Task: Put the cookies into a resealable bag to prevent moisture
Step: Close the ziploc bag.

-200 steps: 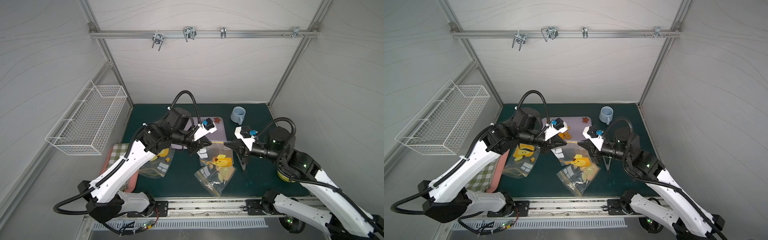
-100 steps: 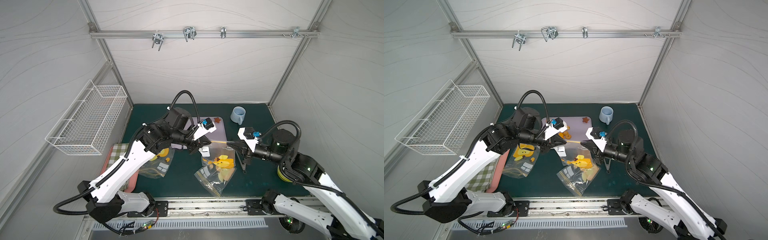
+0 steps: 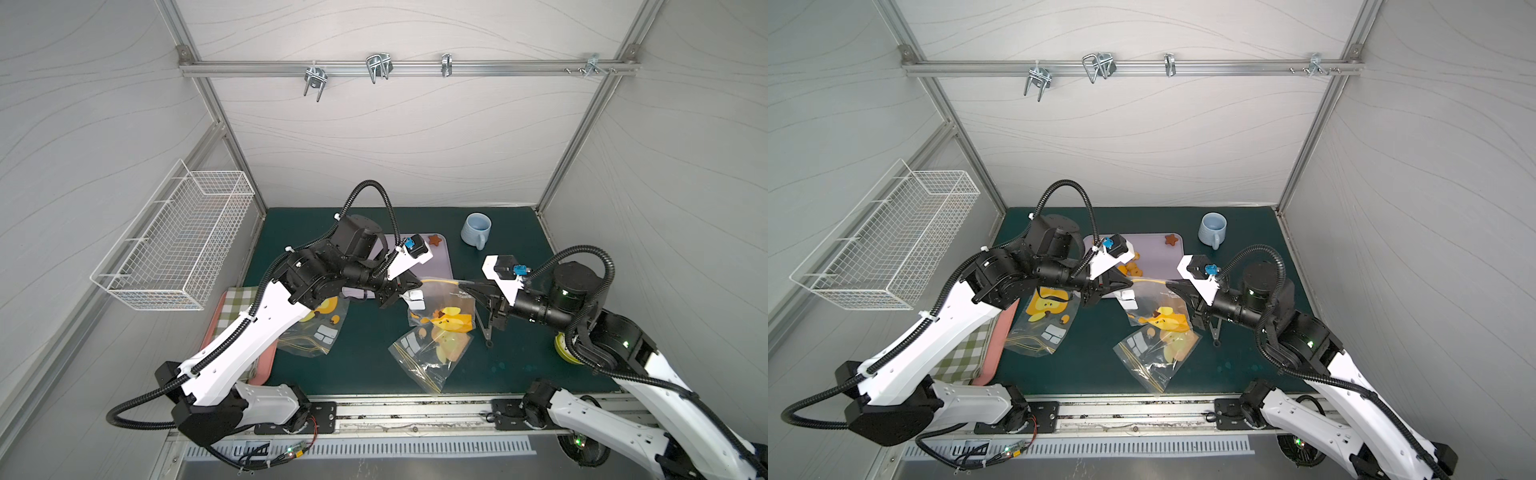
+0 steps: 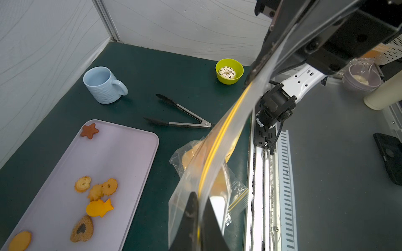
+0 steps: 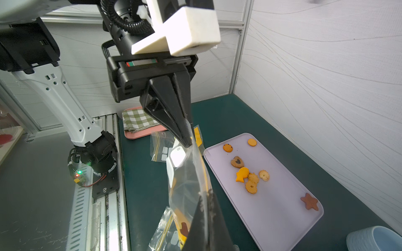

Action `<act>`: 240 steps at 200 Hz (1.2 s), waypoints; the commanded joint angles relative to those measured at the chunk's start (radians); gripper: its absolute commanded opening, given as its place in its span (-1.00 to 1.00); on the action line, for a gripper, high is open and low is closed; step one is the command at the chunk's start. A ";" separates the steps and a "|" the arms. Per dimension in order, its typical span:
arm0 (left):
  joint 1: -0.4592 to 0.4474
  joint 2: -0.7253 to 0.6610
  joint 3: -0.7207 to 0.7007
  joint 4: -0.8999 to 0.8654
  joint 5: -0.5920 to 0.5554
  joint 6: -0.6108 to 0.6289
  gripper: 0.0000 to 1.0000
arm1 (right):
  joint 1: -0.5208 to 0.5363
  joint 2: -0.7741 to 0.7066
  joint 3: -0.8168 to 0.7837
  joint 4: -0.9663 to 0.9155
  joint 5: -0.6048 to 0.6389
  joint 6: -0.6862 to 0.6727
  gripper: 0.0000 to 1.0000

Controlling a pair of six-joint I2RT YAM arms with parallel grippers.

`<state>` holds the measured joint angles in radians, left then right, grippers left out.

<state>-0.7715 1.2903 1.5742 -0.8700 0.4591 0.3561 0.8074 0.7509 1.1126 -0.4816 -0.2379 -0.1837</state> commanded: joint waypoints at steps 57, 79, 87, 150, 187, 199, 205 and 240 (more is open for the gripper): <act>0.005 -0.016 -0.002 0.016 -0.017 0.028 -0.72 | -0.005 -0.040 0.005 0.030 0.043 -0.028 -1.00; 0.006 -0.015 0.001 0.010 -0.015 0.031 -1.00 | -0.005 -0.054 -0.003 0.036 0.059 -0.028 -1.00; 0.006 -0.018 -0.001 0.018 -0.018 0.028 -1.00 | -0.005 -0.053 -0.001 0.032 0.061 -0.030 -1.00; 0.005 -0.017 -0.005 0.022 -0.036 0.027 -0.70 | -0.005 -0.071 -0.009 0.024 0.096 -0.035 -1.00; 0.007 -0.025 -0.014 0.032 -0.045 0.026 -0.55 | -0.005 -0.077 -0.010 0.013 0.122 -0.040 -1.00; 0.008 -0.026 -0.012 0.031 -0.051 0.027 -0.79 | -0.004 -0.080 -0.011 0.013 0.128 -0.040 -1.00; 0.008 -0.026 -0.014 0.030 -0.055 0.031 -1.00 | -0.004 -0.081 -0.011 0.012 0.131 -0.040 -1.00; 0.012 -0.039 -0.028 0.039 -0.059 0.039 -0.65 | -0.005 -0.082 -0.010 0.010 0.152 -0.046 -1.00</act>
<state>-0.7670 1.2778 1.5536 -0.8543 0.4129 0.3668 0.8074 0.6857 1.1000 -0.4839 -0.1123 -0.2073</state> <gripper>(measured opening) 0.166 0.050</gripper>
